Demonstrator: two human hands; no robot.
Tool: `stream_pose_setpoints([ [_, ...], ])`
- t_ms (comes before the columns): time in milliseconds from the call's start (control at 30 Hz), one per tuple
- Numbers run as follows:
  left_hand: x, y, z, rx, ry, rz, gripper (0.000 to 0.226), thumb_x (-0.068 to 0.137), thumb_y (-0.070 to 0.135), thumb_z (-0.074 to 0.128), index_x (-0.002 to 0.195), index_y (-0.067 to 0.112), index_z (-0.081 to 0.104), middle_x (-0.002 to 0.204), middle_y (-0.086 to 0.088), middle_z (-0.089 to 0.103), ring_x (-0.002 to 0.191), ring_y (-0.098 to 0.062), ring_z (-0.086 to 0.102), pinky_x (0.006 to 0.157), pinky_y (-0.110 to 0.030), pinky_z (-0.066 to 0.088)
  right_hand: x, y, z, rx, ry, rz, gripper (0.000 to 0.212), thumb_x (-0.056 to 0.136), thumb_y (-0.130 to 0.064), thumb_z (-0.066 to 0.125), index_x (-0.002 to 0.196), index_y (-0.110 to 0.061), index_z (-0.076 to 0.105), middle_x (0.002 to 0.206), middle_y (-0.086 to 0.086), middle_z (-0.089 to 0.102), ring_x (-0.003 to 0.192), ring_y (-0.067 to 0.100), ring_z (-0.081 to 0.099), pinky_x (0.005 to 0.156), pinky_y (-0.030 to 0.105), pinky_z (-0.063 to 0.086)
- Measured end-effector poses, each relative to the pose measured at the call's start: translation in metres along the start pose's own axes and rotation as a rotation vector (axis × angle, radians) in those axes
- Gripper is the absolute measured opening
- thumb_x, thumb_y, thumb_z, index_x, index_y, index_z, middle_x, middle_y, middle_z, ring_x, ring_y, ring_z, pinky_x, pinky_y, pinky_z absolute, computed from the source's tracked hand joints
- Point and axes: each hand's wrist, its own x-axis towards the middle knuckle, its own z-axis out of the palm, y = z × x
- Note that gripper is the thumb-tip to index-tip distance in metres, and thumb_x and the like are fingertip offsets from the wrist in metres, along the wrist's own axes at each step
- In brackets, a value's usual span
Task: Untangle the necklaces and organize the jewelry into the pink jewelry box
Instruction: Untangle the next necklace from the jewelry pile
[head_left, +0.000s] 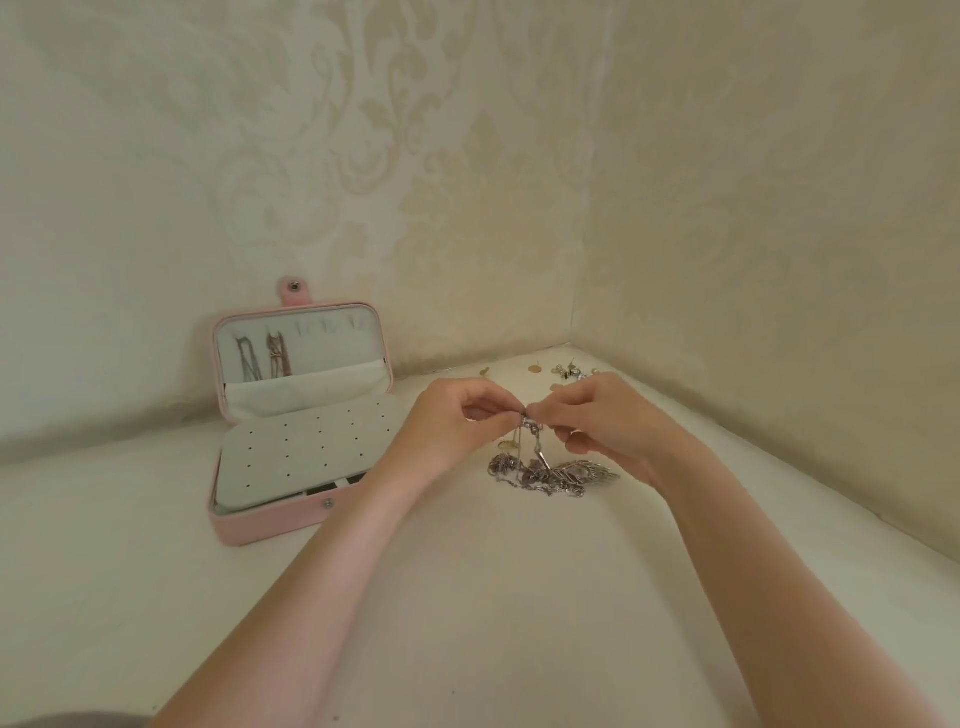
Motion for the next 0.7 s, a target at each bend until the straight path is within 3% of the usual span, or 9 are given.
stream_pose_setpoints([
  [67, 0.0, -0.001, 0.0, 0.024, -0.026, -0.005, 0.016, 0.08, 0.006, 0.07, 0.075, 0.022, 0.069, 0.072, 0.009, 0.068, 0.064, 0.001, 0.061, 0.07, -0.017, 0.049, 0.0, 0.003, 0.001, -0.003, -0.023, 0.027, 0.011, 0.082, -0.011, 0.068, 0.073, -0.006, 0.07, 0.062, 0.003, 0.047, 0.055, 0.013, 0.042, 0.052, 0.02, 0.037],
  [133, -0.001, 0.001, -0.002, -0.131, -0.088, -0.079, 0.013, 0.083, 0.004, 0.066, 0.078, 0.015, 0.068, 0.073, 0.004, 0.066, 0.065, -0.003, 0.062, 0.072, -0.019, 0.053, -0.001, 0.003, 0.001, 0.108, -0.089, 0.082, 0.007, 0.084, -0.008, 0.065, 0.079, -0.004, 0.067, 0.065, 0.002, 0.05, 0.054, 0.01, 0.045, 0.05, 0.019, 0.039],
  [233, -0.003, 0.005, -0.004, -0.356, -0.2, -0.193, 0.014, 0.086, 0.001, 0.059, 0.079, 0.01, 0.066, 0.067, 0.003, 0.064, 0.064, -0.007, 0.061, 0.07, -0.02, 0.055, -0.001, 0.002, 0.005, 0.227, -0.16, 0.131, 0.012, 0.087, -0.007, 0.055, 0.075, -0.008, 0.056, 0.067, 0.003, 0.045, 0.049, 0.011, 0.041, 0.043, 0.019, 0.032],
  [300, -0.004, 0.006, -0.004, -0.388, -0.237, -0.236, 0.014, 0.087, 0.001, 0.058, 0.079, 0.009, 0.066, 0.066, 0.001, 0.064, 0.062, -0.008, 0.061, 0.067, -0.021, 0.055, 0.0, 0.001, 0.008, 0.176, -0.173, 0.126, 0.012, 0.086, -0.009, 0.051, 0.074, -0.01, 0.051, 0.07, 0.004, 0.04, 0.049, 0.011, 0.037, 0.047, 0.022, 0.027],
  [400, -0.006, 0.006, -0.003, -0.336, -0.27, -0.272, 0.01, 0.087, 0.001, 0.059, 0.081, 0.005, 0.066, 0.066, -0.003, 0.066, 0.061, -0.01, 0.063, 0.065, -0.023, 0.056, -0.002, -0.001, 0.011, 0.047, -0.15, 0.112, 0.012, 0.083, -0.01, 0.049, 0.072, -0.01, 0.048, 0.069, 0.004, 0.039, 0.05, 0.011, 0.035, 0.053, 0.025, 0.024],
  [500, -0.006, 0.006, 0.001, -0.144, -0.266, -0.24, 0.008, 0.084, -0.001, 0.062, 0.079, 0.004, 0.066, 0.062, -0.003, 0.067, 0.059, -0.011, 0.065, 0.067, -0.023, 0.057, -0.003, 0.0, 0.013, -0.062, -0.137, 0.115, 0.027, 0.083, -0.009, 0.047, 0.056, -0.013, 0.05, 0.064, 0.003, 0.041, 0.048, 0.011, 0.033, 0.047, 0.022, 0.023],
  [633, -0.005, 0.007, 0.005, 0.006, -0.227, -0.132, 0.015, 0.082, -0.005, 0.062, 0.074, 0.008, 0.064, 0.063, -0.004, 0.063, 0.054, -0.01, 0.062, 0.065, -0.025, 0.055, -0.005, -0.002, 0.015, -0.152, -0.146, 0.123, 0.016, 0.082, -0.014, 0.046, 0.074, -0.007, 0.058, 0.076, 0.013, 0.047, 0.047, 0.011, 0.033, 0.042, 0.019, 0.022],
  [700, -0.006, 0.009, 0.005, -0.072, -0.192, -0.108, 0.018, 0.083, -0.003, 0.061, 0.072, 0.011, 0.065, 0.063, -0.003, 0.063, 0.055, -0.009, 0.058, 0.062, -0.023, 0.053, -0.005, -0.004, 0.014, -0.072, -0.123, 0.121, 0.021, 0.084, -0.012, 0.044, 0.065, -0.009, 0.052, 0.066, 0.007, 0.049, 0.045, 0.011, 0.031, 0.041, 0.02, 0.021],
])
